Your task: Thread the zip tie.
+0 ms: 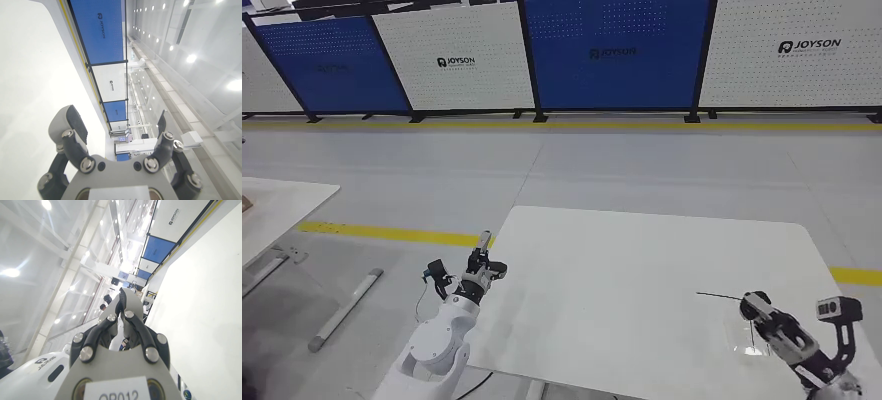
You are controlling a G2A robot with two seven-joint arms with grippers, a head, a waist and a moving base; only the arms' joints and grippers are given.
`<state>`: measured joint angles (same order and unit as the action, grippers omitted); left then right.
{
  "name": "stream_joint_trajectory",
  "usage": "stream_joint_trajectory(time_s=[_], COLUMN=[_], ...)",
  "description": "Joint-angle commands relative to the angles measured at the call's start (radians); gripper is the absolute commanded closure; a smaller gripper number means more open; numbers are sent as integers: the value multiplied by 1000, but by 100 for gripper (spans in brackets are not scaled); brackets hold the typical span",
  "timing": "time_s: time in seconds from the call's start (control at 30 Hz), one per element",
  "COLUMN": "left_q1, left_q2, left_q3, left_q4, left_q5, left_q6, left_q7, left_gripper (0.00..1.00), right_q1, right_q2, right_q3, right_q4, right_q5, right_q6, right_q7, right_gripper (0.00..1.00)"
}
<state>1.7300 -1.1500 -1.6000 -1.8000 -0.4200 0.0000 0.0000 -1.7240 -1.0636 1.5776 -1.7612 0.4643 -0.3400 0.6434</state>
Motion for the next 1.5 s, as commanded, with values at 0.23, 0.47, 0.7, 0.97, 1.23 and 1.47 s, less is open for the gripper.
stream_joint_trajectory(time_s=[0.23,0.47,0.7,0.97,1.23,1.47], left_q1=[0,0,0,-8,-5,-43], left_q2=[0,0,0,-1,8,10], left_q3=[0,0,0,3,52,137], left_q4=[0,0,0,-11,-98,-42], left_q5=[0,0,0,4,54,112], left_q6=[0,0,0,-4,43,100], left_q7=[0,0,0,-2,-251,-370], left_gripper=[0,0,0,0,0,0], right_q1=[-12,-12,-1,-1,-1,-1], right_q2=[-11,-11,-32,-32,-32,-32], right_q3=[-6,-6,-81,-81,-81,-81], right_q4=[-3,-3,-49,-49,-49,-49], right_q5=[-29,-29,-124,-124,-124,-124], right_q6=[0,0,0,0,0,0], right_q7=[-23,-23,-194,-194,-194,-194], right_gripper=[100,100,100,100,100,100])
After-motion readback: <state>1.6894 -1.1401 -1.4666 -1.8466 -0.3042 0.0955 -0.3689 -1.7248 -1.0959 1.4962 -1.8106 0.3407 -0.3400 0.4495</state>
